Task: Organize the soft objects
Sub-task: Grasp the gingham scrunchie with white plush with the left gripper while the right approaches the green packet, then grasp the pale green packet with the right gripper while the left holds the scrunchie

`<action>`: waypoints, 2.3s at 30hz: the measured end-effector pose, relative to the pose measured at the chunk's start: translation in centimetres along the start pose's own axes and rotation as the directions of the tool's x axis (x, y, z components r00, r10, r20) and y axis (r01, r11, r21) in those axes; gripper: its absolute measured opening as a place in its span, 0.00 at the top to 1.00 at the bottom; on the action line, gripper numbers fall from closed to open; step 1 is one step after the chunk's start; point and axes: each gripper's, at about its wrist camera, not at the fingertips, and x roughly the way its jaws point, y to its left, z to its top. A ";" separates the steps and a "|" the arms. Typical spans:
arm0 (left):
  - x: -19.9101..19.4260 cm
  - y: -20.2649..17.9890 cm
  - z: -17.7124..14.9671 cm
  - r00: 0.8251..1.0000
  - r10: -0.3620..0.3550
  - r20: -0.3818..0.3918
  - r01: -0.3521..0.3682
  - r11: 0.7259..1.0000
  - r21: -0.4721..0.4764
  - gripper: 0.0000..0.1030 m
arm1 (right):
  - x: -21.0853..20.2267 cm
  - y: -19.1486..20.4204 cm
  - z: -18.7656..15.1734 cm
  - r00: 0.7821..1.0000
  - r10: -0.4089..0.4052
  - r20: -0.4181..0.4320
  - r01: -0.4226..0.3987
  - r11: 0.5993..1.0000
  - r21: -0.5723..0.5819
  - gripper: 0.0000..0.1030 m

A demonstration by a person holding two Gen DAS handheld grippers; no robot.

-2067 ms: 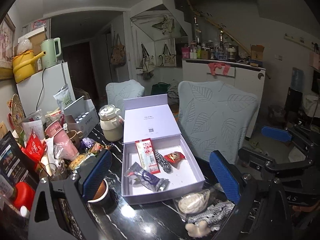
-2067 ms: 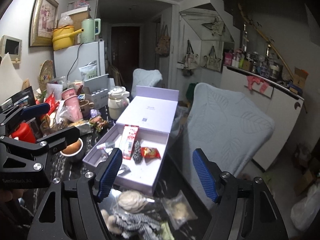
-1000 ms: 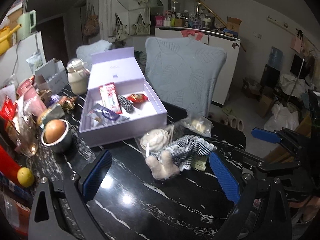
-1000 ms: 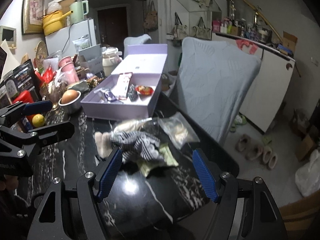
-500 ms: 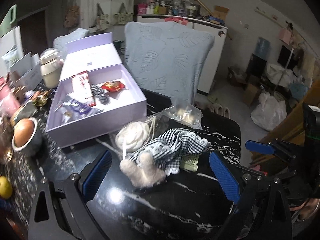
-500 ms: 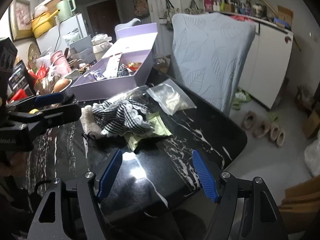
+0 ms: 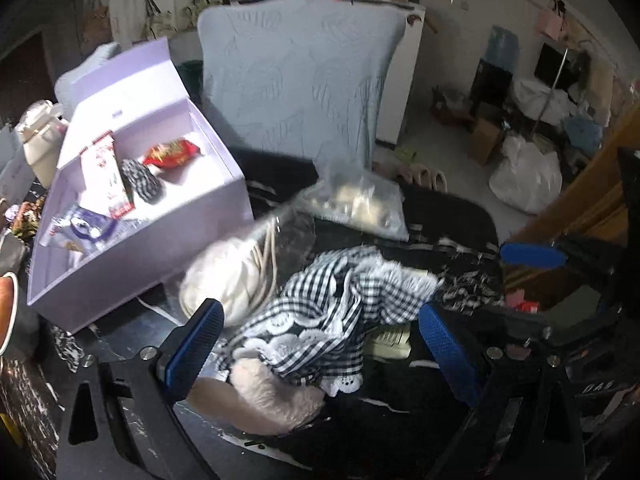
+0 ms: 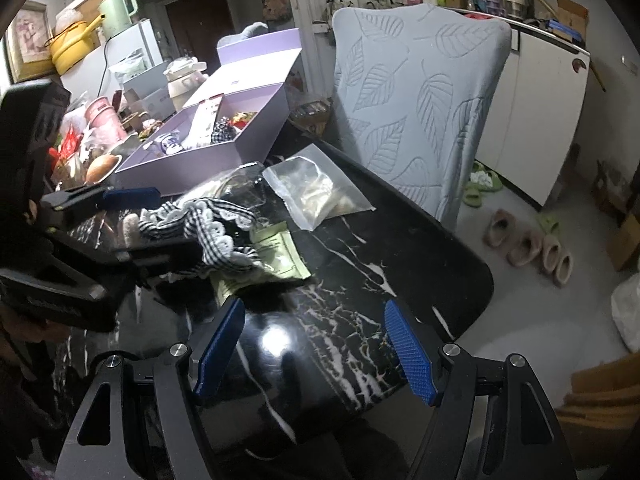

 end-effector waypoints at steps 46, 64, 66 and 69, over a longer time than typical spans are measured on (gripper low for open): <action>-5.5 6.6 -9.6 0.974 0.222 -0.033 -0.217 0.888 -0.405 0.53 | 6.3 4.7 3.0 0.995 0.034 -0.098 -0.026 0.997 0.079 0.23; -3.6 6.5 -10.0 0.978 0.199 -0.059 -0.206 0.900 -0.385 0.46 | 7.9 7.4 2.9 0.992 -0.115 -0.051 0.111 0.990 -0.085 0.29; -3.6 6.4 -10.1 0.978 0.200 -0.055 -0.206 0.900 -0.385 0.46 | 7.5 7.4 2.5 0.993 -0.114 -0.034 0.110 0.989 -0.100 0.47; -3.5 6.0 -10.1 0.975 0.217 -0.055 -0.222 0.904 -0.366 0.46 | 6.9 7.4 2.0 0.993 -0.115 -0.027 0.111 0.988 -0.106 0.53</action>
